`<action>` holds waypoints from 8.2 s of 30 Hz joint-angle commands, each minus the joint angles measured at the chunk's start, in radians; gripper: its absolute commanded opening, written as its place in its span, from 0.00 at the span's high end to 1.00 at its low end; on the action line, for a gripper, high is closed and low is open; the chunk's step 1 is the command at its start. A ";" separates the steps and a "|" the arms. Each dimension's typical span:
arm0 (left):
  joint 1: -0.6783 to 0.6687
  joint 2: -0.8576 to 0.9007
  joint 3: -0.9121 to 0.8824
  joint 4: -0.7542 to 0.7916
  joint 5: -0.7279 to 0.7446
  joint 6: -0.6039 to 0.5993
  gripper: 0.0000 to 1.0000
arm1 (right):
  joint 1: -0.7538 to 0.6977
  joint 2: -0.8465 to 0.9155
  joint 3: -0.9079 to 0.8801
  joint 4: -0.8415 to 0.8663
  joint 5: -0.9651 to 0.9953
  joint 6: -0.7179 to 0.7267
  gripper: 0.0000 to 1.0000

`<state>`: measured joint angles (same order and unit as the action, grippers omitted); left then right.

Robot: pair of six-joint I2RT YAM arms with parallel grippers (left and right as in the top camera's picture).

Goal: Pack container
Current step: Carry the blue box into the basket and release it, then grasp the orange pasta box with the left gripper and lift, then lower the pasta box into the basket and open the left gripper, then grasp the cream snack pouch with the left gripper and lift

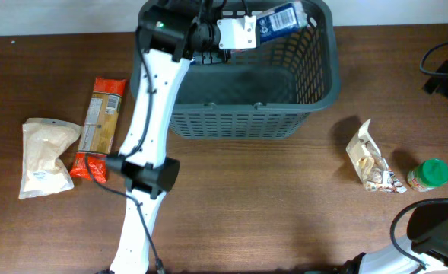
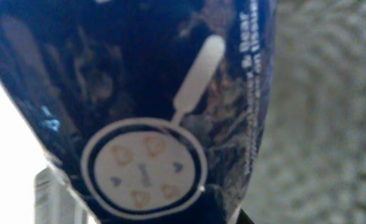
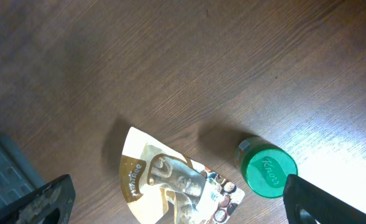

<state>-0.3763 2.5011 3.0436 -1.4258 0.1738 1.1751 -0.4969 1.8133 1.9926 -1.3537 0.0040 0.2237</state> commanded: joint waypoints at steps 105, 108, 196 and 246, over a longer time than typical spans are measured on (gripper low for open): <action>0.528 -0.371 0.093 -0.141 -0.222 -0.734 0.98 | -0.008 -0.001 0.005 0.003 0.016 -0.006 0.01; 0.459 -0.448 0.093 -0.076 -0.122 -0.586 0.98 | -0.008 -0.001 0.005 0.003 0.016 -0.006 0.01; 0.971 -0.140 -0.930 -0.017 -0.347 -0.890 0.01 | -0.008 -0.001 0.005 0.003 0.016 -0.006 0.01; 0.418 -0.412 0.093 0.045 -0.022 -0.608 0.98 | -0.008 -0.001 0.005 0.003 0.016 -0.006 0.01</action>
<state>0.1734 2.1746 3.1176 -1.4384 0.0902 0.3351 -0.4969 1.8133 1.9926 -1.3540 0.0040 0.2241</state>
